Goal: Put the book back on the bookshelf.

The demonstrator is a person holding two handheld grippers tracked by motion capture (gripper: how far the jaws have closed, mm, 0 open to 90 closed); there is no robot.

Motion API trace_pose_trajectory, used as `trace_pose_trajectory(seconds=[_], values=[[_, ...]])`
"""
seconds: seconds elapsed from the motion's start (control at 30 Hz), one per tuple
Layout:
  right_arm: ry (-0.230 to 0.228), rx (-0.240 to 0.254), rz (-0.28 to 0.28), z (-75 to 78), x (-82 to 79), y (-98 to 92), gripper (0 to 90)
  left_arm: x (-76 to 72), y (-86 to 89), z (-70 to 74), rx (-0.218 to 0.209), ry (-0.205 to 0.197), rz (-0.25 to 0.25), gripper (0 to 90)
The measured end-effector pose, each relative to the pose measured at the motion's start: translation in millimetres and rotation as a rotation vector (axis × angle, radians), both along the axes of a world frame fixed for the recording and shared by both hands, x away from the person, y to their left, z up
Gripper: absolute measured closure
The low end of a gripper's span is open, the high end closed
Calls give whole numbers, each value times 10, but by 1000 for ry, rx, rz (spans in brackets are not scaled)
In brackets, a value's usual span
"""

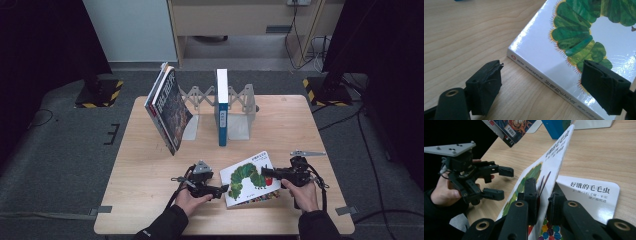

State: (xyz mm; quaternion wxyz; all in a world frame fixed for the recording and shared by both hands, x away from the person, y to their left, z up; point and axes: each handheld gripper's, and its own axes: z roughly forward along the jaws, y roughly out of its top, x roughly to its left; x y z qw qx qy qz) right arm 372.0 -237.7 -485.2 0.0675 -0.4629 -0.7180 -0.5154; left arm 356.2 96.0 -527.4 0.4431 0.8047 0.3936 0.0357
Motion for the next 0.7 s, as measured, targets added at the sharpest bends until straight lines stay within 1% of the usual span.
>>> trace_pose_trajectory(seconds=[0.03,0.07,0.13,0.17,0.23,0.3,0.33,0.43,0.47,0.5,0.57,0.6,0.7], values=[[-1,7,2,6,-2,1,814,3,1,-5,0,5,-3,148],[-7,7,4,11,-3,3,817,7,-2,-11,-10,15,-2,146],[-25,6,10,30,-12,15,819,11,-1,-16,-20,21,-6,141],[-25,6,10,30,-12,15,819,11,-1,-16,-20,21,-6,141],[-47,5,21,59,-22,27,820,16,0,-22,-31,31,-8,140],[-46,8,21,67,-27,31,822,17,-4,-28,-31,31,-14,140],[-67,19,31,87,-33,30,833,18,-10,-36,-30,33,-22,140],[-98,49,42,132,-46,25,859,20,-18,-44,-38,41,-29,126],[-109,58,46,151,-54,25,865,25,-22,-46,-65,45,-39,126],[-123,65,52,171,-61,24,869,29,-25,-48,-73,44,-47,126],[-127,69,55,183,-67,26,872,31,-28,-52,-78,43,-53,119],[-134,70,59,186,-67,27,874,34,-36,-59,-87,44,-65,119],[-133,72,60,178,-61,26,873,40,-64,-82,-99,48,-87,108]])
